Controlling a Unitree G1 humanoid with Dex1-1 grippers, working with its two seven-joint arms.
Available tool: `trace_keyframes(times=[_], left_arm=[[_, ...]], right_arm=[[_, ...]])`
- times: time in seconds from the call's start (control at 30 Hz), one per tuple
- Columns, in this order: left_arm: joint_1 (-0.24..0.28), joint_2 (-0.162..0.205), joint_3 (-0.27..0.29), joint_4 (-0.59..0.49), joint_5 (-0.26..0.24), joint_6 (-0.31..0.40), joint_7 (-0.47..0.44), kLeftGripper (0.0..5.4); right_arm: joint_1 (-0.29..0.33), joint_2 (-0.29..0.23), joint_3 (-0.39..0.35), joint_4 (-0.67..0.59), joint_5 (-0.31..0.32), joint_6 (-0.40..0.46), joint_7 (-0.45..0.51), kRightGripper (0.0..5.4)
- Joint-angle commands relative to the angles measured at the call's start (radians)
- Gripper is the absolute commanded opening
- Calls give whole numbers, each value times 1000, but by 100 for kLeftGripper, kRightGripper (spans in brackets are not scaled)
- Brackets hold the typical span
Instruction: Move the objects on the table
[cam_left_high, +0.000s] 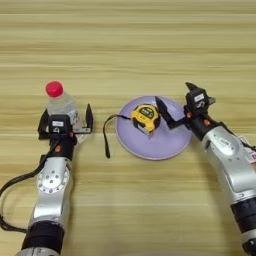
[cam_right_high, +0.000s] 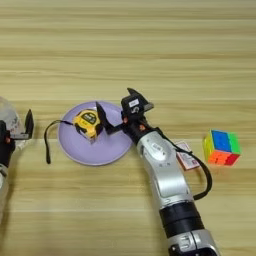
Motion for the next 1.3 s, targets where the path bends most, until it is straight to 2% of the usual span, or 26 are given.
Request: trace_keyframes(times=[0.03, 0.2, 0.43, 0.7, 0.93, 1.3], left_arm=[[14, 0, -5, -14, 9, 20, 4, 537], [17, 0, -6, -18, 9, 23, 5, 537], [24, 0, -6, -27, 10, 25, 7, 537], [31, -2, -7, -40, 12, 29, 9, 537], [33, -3, -7, -44, 13, 30, 10, 537], [32, -3, -7, -44, 13, 31, 12, 537]], right_arm=[[-19, 8, 24, 33, 12, -1, 46, 540], [-35, 29, 36, 87, 31, -3, 92, 540], [-43, 43, 73, 105, 7, -8, 116, 540], [-56, 50, 110, 166, -33, -15, 109, 540], [-89, 58, 112, 274, -61, -36, 92, 540], [-137, 70, 103, 383, -73, -69, 78, 540]])
